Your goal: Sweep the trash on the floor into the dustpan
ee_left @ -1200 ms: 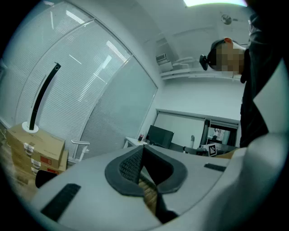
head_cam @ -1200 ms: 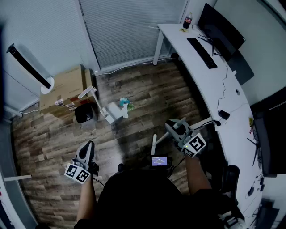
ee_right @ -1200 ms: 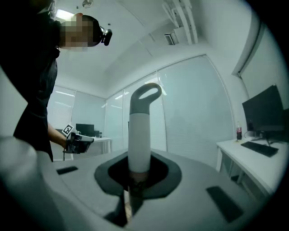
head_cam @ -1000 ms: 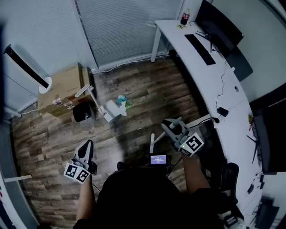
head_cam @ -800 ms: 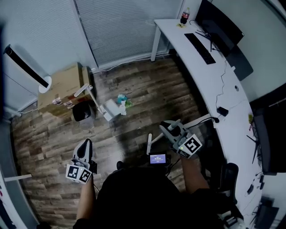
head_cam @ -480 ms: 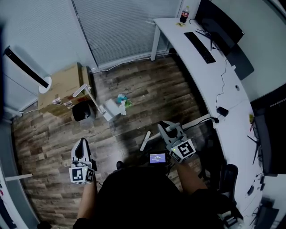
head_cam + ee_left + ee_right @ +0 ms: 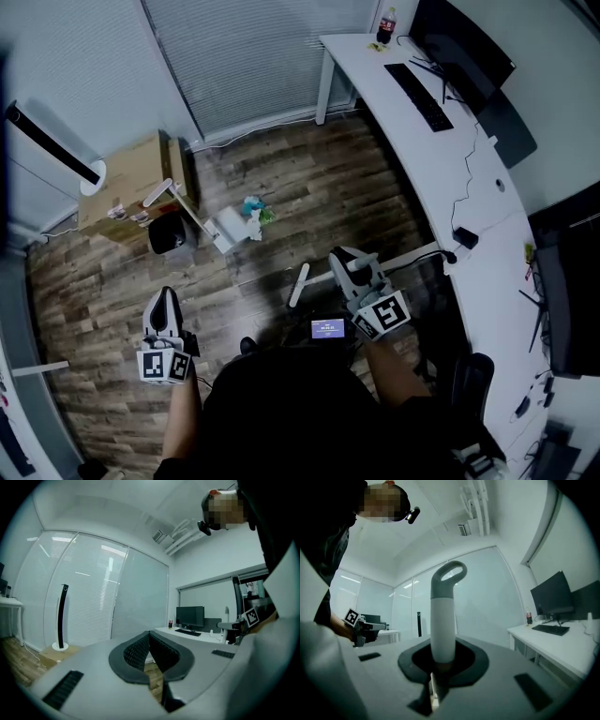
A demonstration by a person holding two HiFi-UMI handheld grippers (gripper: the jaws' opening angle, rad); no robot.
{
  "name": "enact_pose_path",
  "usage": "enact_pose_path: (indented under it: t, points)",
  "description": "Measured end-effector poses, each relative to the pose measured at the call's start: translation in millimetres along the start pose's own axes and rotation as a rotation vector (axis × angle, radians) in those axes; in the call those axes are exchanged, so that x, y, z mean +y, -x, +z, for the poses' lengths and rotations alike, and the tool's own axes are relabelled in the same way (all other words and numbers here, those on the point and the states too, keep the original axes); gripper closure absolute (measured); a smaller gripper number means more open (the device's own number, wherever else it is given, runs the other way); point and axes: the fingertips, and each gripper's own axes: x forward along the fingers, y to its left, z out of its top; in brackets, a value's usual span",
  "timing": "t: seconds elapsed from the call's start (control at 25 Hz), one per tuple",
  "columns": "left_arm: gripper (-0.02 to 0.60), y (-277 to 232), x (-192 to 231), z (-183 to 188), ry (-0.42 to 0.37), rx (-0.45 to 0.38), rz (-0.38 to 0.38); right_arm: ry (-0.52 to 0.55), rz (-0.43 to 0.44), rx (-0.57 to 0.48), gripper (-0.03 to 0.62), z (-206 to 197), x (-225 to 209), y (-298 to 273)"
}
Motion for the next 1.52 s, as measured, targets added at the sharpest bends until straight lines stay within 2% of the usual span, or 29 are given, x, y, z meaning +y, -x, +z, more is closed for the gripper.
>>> enact_pose_path:
  t: [0.32,0.64,0.88,1.0,1.08,1.24,1.52]
  points:
    - [0.589,-11,-6,-6,0.010,0.041,-0.008,-0.042,0.011,0.006,0.559,-14,-29,-12]
    - [0.589,-32,24,-15,0.033,0.082,-0.010,-0.058,0.018,0.070,0.557,-35,-43,-52]
    - [0.588,-81,83,-24,0.029,0.116,-0.051,-0.137,0.070,0.079,0.545,-42,-59,-97]
    - [0.588,-109,120,-27,0.018,0.150,-0.069,-0.134,0.050,0.102,0.551,-36,-70,-128]
    - [0.588,-130,144,-28,0.008,0.172,-0.085,-0.124,0.051,0.111,0.554,-29,-74,-153]
    - [0.588,-168,186,-30,-0.012,0.213,-0.123,-0.084,0.116,0.112,0.560,-13,-68,-209]
    - [0.588,-226,235,-45,-0.092,0.333,-0.201,0.004,0.190,0.136,0.560,2,-77,-296]
